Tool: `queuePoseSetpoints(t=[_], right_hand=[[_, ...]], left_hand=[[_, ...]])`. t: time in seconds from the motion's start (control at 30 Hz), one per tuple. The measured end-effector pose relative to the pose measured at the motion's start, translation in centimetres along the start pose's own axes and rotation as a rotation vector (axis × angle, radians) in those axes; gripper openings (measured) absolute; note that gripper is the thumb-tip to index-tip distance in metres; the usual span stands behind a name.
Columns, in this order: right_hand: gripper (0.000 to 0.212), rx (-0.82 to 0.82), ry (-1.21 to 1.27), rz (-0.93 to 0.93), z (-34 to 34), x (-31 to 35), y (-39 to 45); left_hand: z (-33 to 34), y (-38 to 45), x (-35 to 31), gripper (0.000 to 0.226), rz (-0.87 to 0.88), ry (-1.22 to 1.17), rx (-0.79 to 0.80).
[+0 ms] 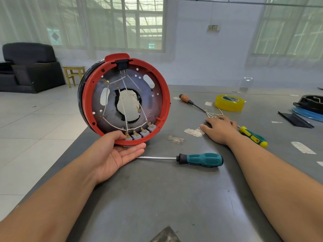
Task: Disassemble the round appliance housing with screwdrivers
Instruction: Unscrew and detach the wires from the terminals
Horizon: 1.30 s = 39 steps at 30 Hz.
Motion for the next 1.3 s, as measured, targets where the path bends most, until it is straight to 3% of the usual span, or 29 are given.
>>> queuePoseSetpoints(t=[0.3, 0.5, 0.7, 0.87, 1.03, 1.17, 1.3], right_hand=[[0.056, -0.068, 0.116, -0.010, -1.2, 0.1, -1.4], [0.037, -0.181, 0.510, -0.083, -4.5, 2.2, -4.7], [0.041, -0.128, 0.690, -0.181, -6.7, 8.0, -8.8], [0.064, 0.054, 0.816, -0.217, -5.0, 13.0, -11.8], [0.030, 0.035, 0.939, -0.215, -3.7, 14.2, -12.9], [0.022, 0.053, 1.100, -0.185, -3.6, 13.4, -12.4], [0.027, 0.095, 1.219, -0.156, -3.2, 13.0, -11.7]], left_hand=[[-0.1, 0.1, 0.1, 0.028, 0.002, -0.003, 0.011], [0.0, -0.1, 0.0, 0.031, -0.002, -0.031, 0.016], [0.1, -0.5, -0.2, 0.036, 0.008, -0.072, 0.041], [0.2, -0.6, -0.1, 0.036, 0.006, -0.088, 0.093], [0.2, -0.5, 0.1, 0.034, -0.048, -0.044, 0.164], [0.3, -0.3, 0.3, 0.030, -0.057, 0.021, 0.167], [0.5, -0.4, 0.2, 0.035, -0.038, 0.042, 0.163]])
Point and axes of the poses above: each hand's wrist, its own y-axis towards the middle knuckle, its own z-axis out of the palm, x = y × z, the point moved 7 cm from there along y, towards the middle knuckle, and after that the axes turned 10 degrees about z, right-handed, at the moved point
